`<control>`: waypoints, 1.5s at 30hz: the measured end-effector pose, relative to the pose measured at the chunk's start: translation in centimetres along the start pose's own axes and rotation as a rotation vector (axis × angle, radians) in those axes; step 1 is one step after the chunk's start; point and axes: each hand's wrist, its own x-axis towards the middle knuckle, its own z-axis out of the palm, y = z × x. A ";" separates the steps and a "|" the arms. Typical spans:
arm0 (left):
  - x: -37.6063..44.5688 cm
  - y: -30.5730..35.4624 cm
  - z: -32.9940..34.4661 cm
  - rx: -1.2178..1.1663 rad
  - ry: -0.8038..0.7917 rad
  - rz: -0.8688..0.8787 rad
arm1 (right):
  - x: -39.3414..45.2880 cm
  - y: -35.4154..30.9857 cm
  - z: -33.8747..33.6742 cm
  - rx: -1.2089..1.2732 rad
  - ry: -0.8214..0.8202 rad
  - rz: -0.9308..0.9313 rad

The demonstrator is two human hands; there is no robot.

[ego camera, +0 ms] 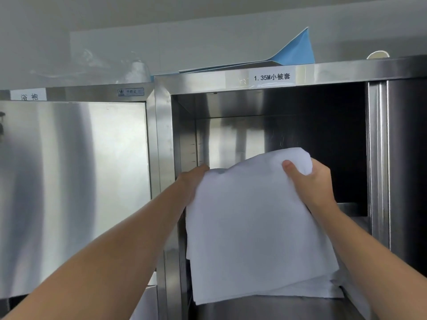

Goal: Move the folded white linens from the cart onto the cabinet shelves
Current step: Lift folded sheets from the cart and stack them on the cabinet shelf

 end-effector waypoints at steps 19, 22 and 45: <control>-0.8 -2.8 2.1 0.480 0.130 0.146 | -1.1 2.1 -3.2 0.068 -0.219 0.682; -1.2 -3.8 1.8 0.305 0.137 0.176 | -1.8 2.9 -2.7 0.105 -0.106 0.588; -6.8 -1.2 0.4 0.033 0.463 0.708 | -3.8 -3.0 -3.2 0.038 0.151 -0.038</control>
